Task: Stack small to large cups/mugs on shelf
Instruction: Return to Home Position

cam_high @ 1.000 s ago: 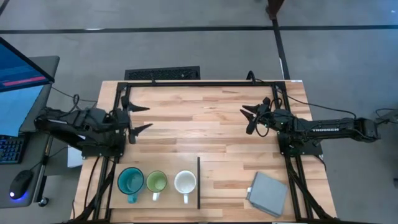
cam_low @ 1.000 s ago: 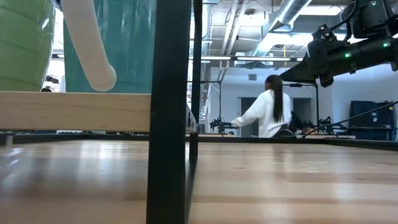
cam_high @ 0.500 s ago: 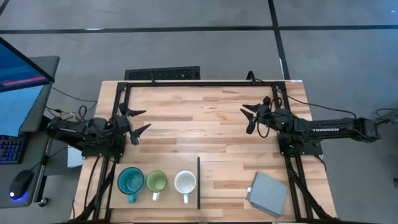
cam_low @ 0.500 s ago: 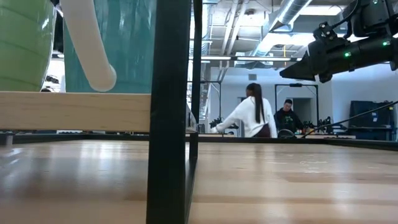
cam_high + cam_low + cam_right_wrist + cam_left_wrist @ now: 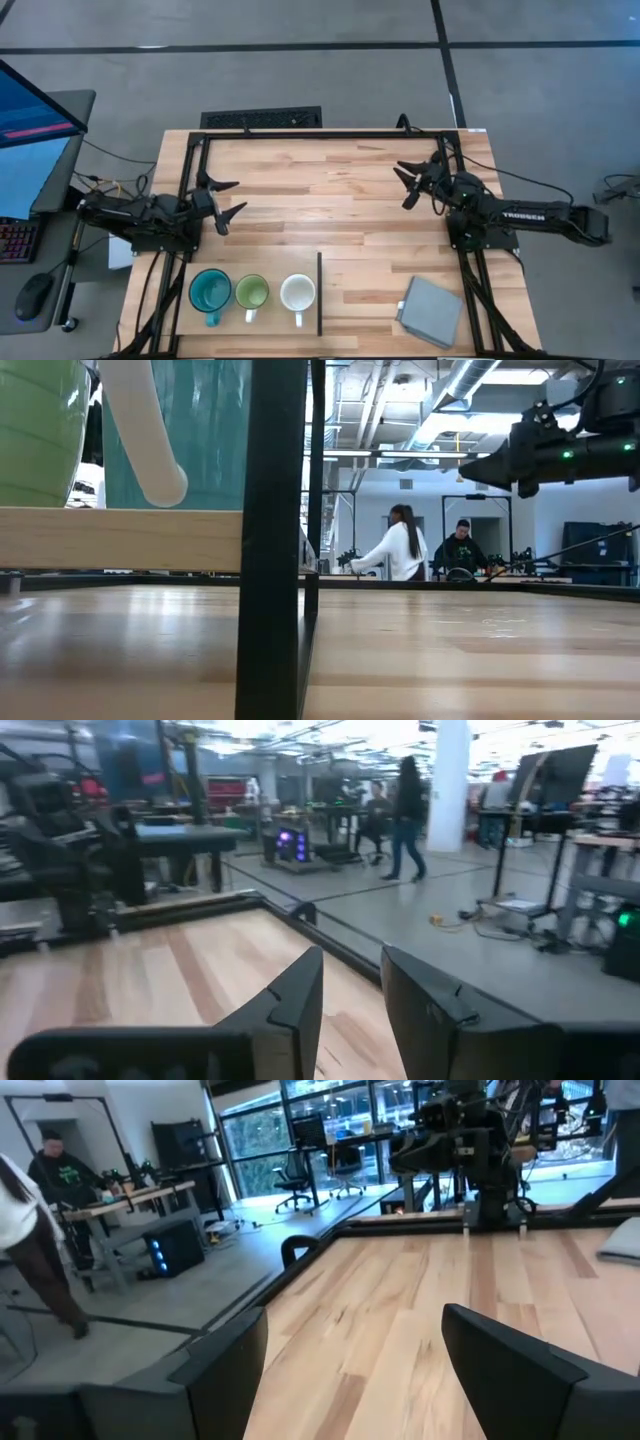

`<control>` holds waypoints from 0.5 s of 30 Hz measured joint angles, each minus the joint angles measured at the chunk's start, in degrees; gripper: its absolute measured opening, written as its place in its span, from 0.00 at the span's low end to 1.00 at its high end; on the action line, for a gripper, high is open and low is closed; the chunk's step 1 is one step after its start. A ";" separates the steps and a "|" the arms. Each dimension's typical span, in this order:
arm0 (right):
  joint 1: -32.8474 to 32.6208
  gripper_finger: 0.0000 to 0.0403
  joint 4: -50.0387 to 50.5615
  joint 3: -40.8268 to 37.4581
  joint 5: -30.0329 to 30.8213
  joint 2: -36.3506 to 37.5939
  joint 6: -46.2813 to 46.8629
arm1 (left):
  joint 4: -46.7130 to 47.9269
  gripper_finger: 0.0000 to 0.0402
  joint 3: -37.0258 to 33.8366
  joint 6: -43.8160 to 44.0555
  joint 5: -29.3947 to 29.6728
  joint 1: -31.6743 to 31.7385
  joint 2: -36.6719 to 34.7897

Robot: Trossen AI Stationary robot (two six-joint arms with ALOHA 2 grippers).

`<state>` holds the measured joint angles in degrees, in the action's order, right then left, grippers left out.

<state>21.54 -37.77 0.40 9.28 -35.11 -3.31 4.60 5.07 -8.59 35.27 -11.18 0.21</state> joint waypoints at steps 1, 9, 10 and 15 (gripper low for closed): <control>0.98 0.32 -0.13 0.00 -1.80 0.03 0.33 | -0.14 0.72 -0.23 0.11 0.00 0.00 0.00; 8.52 0.32 -1.02 0.00 -12.81 -0.02 0.81 | -2.76 0.72 -2.14 1.64 0.11 0.02 0.00; 9.32 0.32 -0.99 0.00 -13.97 -0.03 0.87 | -3.77 0.72 -2.44 1.66 0.12 0.02 0.00; 12.19 0.32 -0.85 0.00 -15.47 -0.01 1.67 | -9.63 0.72 -4.38 0.02 0.16 0.02 0.00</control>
<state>33.72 -38.62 0.40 -6.19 -35.11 -1.64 -5.03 0.69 -8.57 35.43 -11.16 0.21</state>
